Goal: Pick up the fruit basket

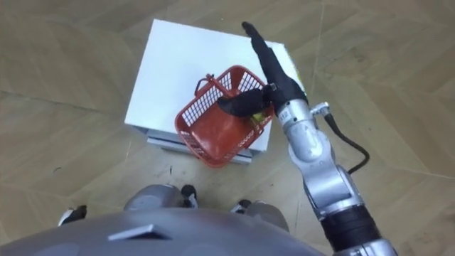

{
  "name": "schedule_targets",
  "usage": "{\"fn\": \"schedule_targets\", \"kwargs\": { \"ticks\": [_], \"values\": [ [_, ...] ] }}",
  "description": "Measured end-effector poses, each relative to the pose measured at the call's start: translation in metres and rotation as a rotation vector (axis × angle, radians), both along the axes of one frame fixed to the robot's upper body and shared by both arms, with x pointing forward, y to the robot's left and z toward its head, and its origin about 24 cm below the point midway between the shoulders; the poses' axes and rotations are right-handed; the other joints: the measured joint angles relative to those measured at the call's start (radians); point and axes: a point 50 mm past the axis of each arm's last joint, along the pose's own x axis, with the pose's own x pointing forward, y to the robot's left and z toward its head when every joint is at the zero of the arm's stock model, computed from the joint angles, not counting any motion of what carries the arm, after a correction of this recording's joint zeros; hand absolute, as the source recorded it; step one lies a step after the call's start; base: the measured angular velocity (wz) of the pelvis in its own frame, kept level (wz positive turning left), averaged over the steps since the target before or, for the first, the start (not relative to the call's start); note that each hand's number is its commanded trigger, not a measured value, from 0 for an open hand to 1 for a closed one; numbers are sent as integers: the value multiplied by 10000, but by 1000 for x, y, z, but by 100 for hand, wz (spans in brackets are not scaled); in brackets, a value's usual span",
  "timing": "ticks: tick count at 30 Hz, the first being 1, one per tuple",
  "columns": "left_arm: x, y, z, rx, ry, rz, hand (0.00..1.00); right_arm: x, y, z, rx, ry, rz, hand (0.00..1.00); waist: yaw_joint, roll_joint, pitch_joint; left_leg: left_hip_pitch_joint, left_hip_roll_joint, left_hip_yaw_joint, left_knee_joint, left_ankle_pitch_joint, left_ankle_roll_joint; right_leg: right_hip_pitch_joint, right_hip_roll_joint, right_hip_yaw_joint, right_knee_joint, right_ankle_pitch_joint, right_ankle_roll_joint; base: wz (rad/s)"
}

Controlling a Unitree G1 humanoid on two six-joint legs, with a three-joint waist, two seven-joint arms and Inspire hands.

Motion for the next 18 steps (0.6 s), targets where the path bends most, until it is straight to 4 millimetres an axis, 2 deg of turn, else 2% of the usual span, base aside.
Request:
{"fn": "schedule_targets", "kwargs": {
  "ticks": [3,6,9,11,13,14,15,17,18],
  "values": [
    [-5,1,0,40,-88,296,0,-17,-25,-9,-442,189,-1242,0,-164,103,-48,271,-17,48,-213,0,-2,193,12,71,-97,5,17,-1],
    [-8,4,2,132,-136,555,0,-29,-41,-21,-1036,510,-1876,0,-417,177,-34,381,-26,90,-281,3,-8,293,28,164,-188,3,21,-5],
    [-10,6,3,208,-208,661,0,-52,-64,-49,-1844,1849,-2756,0,-647,222,-85,622,-45,116,-472,22,-37,399,29,231,-187,-4,31,-7],
    [-10,5,3,209,-225,658,0,-77,-81,-72,-2233,3146,-3569,0,-779,214,-106,869,-52,127,-534,22,-38,535,28,263,-180,-18,54,-4],
    [-10,5,3,209,-230,666,0,-92,-89,-84,-2488,3868,-3963,0,-838,190,-142,975,-48,190,-615,25,-44,573,31,319,-178,-27,67,-13],
    [-9,5,3,214,-283,665,0,-106,-95,-94,-2811,4525,-4174,0,-838,149,-144,1033,-34,303,-640,25,-46,578,28,318,-182,-27,67,-21],
    [-9,4,3,223,-291,649,0,-112,-99,-99,-2990,4828,-4282,0,-821,144,-143,1067,-33,332,-657,25,-46,602,27,327,-182,-27,67,-16],
    [-11,3,3,307,-218,570,0,-139,-108,-113,-3790,5948,-4578,0,-830,129,-139,1252,-45,363,-715,24,-47,742,35,402,-183,-33,76,-6],
    [-12,3,3,365,-173,534,0,-146,-109,-117,-3915,6273,-4653,0,-823,119,-135,1294,-45,372,-753,22,-50,789,44,434,-183,-38,80,-4]
  ]
}}
